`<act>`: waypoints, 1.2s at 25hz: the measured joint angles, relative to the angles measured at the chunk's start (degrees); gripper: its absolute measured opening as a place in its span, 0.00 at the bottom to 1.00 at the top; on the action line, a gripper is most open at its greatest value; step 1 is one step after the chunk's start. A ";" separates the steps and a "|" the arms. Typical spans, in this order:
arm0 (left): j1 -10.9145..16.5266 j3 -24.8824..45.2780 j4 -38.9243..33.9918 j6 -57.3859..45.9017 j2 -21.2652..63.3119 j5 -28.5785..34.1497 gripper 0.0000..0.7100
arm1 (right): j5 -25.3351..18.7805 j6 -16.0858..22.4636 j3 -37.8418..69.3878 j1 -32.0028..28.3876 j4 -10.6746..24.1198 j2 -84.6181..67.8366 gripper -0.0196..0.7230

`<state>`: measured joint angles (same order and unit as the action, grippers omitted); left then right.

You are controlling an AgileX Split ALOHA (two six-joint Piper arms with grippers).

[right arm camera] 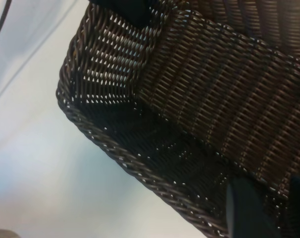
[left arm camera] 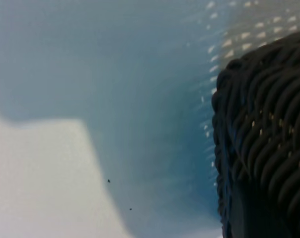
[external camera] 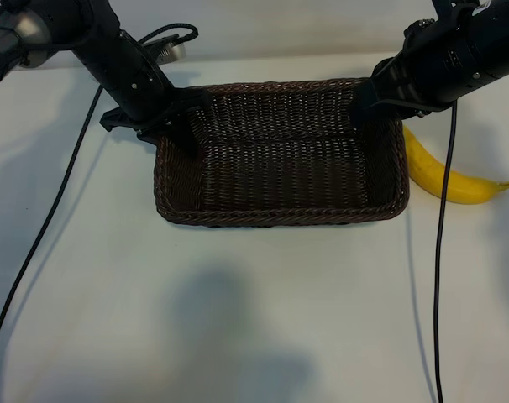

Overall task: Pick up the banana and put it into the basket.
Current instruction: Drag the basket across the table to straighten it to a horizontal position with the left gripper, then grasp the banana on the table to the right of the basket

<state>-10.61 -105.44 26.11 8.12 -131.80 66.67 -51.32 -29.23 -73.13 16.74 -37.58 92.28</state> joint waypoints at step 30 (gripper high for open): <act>1.75 9.06 -5.37 -2.62 21.66 0.69 0.73 | -0.05 0.00 0.00 0.00 -0.02 0.00 0.36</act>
<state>-8.86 -96.38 20.74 5.50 -110.14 67.36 -51.36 -29.23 -73.13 16.74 -37.60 92.28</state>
